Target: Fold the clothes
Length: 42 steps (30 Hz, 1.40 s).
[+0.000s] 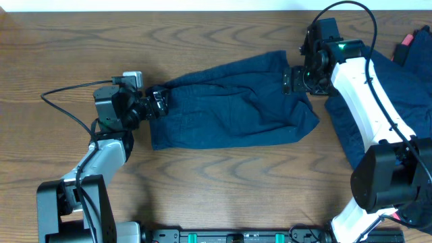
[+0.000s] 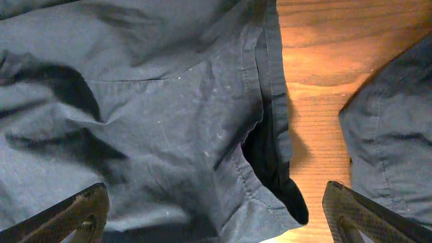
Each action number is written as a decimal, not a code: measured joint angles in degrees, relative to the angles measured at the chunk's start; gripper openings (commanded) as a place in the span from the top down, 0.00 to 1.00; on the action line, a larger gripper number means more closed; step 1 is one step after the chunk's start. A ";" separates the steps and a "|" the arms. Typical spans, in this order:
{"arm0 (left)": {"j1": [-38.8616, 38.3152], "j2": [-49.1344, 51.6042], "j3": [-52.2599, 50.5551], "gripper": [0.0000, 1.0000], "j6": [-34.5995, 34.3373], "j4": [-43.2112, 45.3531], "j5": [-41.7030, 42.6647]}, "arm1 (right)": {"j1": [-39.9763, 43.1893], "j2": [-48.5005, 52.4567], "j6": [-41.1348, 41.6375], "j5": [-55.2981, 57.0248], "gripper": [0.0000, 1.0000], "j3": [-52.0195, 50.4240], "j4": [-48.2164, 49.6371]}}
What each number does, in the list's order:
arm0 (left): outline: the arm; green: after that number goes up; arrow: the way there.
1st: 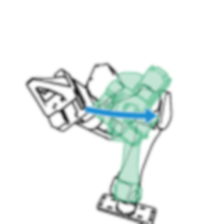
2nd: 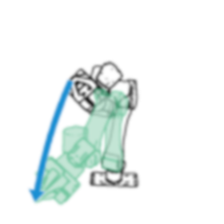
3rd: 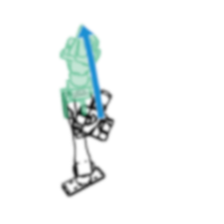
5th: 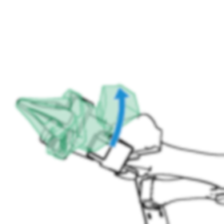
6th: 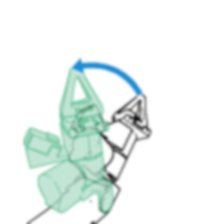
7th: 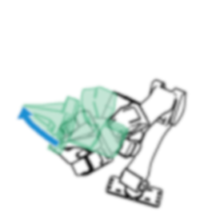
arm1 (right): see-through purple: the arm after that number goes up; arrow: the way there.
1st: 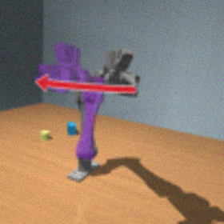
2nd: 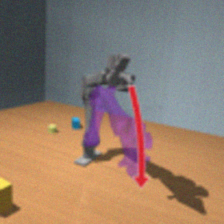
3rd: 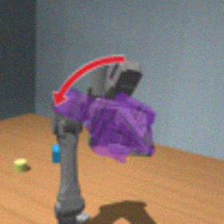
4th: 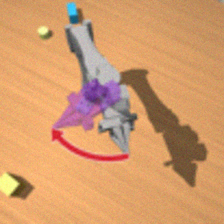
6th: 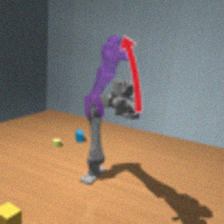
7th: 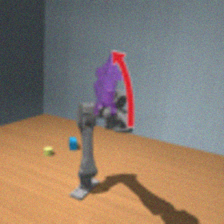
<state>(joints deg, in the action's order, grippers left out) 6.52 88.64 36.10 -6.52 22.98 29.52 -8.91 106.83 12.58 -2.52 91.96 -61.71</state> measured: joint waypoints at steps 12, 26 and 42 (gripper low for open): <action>-1.66 0.76 0.00 0.34 -1.22 1.38 0.76 | 0.00 0.00 0.07 0.00 0.00 0.00 0.00; 0.28 1.64 0.04 0.94 -8.61 7.32 0.74 | 0.00 0.00 0.48 0.00 0.01 0.00 6.62; 1.99 1.64 0.04 0.94 -16.00 2.82 0.31 | 0.02 7.37 0.72 0.98 0.03 0.00 18.18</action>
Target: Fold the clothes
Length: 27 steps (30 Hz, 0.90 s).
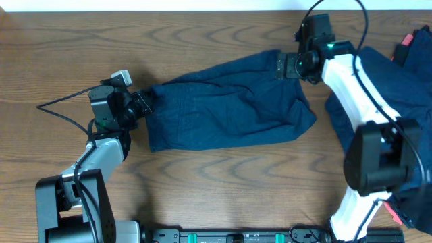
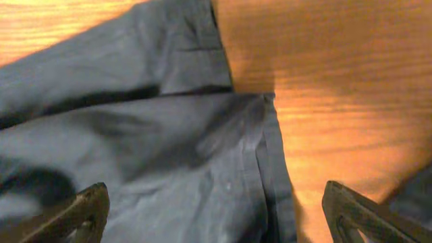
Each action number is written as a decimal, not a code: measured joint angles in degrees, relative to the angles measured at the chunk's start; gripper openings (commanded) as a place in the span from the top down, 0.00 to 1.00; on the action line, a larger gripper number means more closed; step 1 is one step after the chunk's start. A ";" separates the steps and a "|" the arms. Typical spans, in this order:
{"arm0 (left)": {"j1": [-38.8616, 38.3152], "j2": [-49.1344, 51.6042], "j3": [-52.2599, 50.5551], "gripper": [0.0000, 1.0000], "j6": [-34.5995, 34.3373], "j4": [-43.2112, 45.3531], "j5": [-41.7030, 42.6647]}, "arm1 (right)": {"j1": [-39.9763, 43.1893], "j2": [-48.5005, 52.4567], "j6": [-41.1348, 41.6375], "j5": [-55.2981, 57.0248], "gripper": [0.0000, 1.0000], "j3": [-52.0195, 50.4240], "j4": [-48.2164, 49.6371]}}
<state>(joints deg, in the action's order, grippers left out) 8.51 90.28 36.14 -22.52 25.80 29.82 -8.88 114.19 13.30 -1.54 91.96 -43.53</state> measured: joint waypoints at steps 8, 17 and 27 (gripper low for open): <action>0.00 0.00 0.00 0.94 -0.02 -0.70 -0.07 | 0.35 5.53 2.19 0.31 0.32 -0.09 6.64; 0.00 0.00 0.00 0.94 -0.02 -1.62 -0.20 | 0.35 6.45 4.33 0.33 0.38 -0.09 7.85; 0.00 0.00 0.00 0.94 -0.02 -1.62 -0.20 | 0.37 8.04 5.75 0.72 0.48 -0.09 7.82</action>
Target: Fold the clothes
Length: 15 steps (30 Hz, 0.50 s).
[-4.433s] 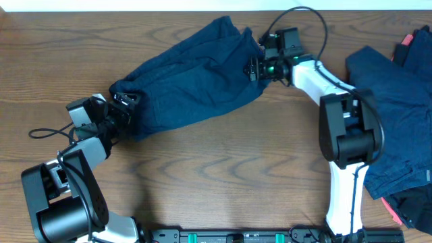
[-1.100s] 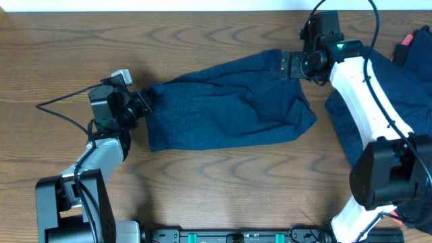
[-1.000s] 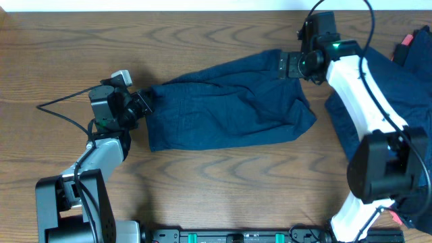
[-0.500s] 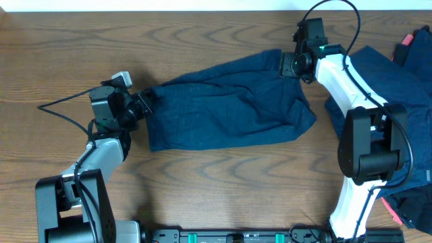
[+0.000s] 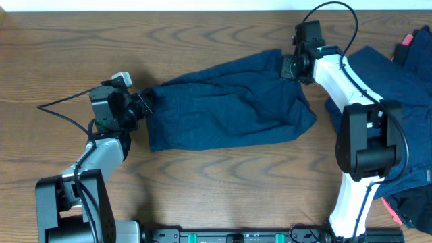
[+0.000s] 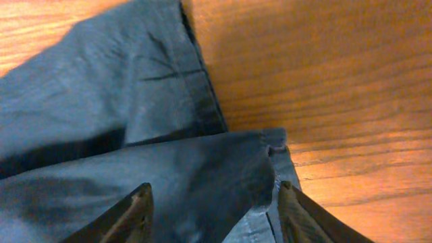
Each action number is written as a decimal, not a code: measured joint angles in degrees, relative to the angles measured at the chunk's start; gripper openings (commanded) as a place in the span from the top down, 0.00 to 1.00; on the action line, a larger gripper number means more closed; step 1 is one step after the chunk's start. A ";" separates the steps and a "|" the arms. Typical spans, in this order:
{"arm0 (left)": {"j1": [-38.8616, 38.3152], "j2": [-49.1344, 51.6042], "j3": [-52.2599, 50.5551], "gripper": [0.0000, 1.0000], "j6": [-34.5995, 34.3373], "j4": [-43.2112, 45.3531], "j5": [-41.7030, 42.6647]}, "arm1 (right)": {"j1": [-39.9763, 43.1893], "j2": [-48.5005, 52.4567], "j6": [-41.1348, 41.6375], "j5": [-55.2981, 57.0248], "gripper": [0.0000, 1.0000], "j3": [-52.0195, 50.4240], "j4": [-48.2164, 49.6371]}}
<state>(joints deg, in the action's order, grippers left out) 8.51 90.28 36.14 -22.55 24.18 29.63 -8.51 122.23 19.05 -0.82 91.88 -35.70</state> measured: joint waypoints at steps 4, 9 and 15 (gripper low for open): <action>0.00 0.00 0.00 0.94 0.00 0.00 0.00 | 0.26 1.51 1.44 0.17 0.99 0.00 -0.04; 0.00 0.00 0.00 0.94 0.00 0.00 0.00 | 0.59 1.75 2.93 0.17 0.99 0.00 -0.20; 0.13 -1.40 0.00 0.94 -0.46 -1.51 0.02 | 1.18 -1.51 3.37 -0.02 0.99 -0.31 -2.82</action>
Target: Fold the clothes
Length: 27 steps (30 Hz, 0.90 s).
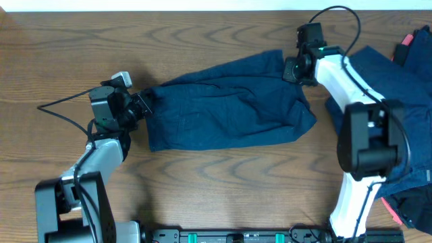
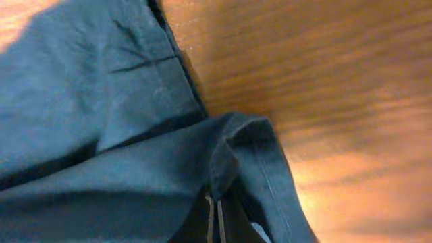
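A navy blue garment lies spread across the wooden table. My right gripper sits at its far right corner. In the right wrist view the right gripper is shut, with a raised fold of the hem pinched between the fingers. My left gripper rests at the garment's left end, where the cloth's far left corner runs up to its fingers. Whether those fingers are shut on the cloth does not show from above.
A second blue garment lies at the right, partly under my right arm, with more cloth down the right edge. A small red thing sits at the far right corner. Bare wood lies in front of the garment.
My right gripper's fingers stood apart on either side of the hem corner; now they are shut on a fold of that corner. The arms have hardly moved in the overhead view.
First my right gripper hung open over the garment's right side, and my left was on its left end. Then the right one was at the far right corner and the left slightly further left. The right fingers then stood closer about the hem, and now pinch it.
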Each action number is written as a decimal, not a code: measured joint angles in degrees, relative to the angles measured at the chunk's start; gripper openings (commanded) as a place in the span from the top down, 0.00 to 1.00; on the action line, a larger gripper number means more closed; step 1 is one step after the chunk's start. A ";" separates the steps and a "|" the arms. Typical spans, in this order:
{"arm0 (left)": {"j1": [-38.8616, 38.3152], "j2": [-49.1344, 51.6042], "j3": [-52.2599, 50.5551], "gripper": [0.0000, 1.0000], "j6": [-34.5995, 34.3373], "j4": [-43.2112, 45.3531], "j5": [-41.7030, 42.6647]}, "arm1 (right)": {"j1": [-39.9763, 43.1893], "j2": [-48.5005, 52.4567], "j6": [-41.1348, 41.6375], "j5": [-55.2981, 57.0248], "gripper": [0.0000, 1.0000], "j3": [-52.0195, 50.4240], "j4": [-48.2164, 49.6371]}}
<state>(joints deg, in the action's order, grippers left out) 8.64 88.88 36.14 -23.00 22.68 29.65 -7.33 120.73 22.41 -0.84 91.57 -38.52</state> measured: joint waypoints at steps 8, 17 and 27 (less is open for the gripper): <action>2.10 -11.87 0.15 0.94 -2.32 -9.42 0.55 | 1.79 -15.89 0.20 -2.19 0.99 -0.15 3.39; 3.80 -12.55 0.35 0.94 -5.31 -19.04 -8.04 | 1.09 -14.93 0.20 -0.79 0.99 0.31 10.56; 3.17 -9.46 0.31 0.94 -5.75 -14.95 -10.19 | -2.49 -6.47 0.17 -0.07 0.99 0.22 21.46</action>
<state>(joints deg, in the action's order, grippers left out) 11.81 79.42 36.45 -28.75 7.73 19.46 -9.82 114.26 22.59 -0.91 91.79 -17.06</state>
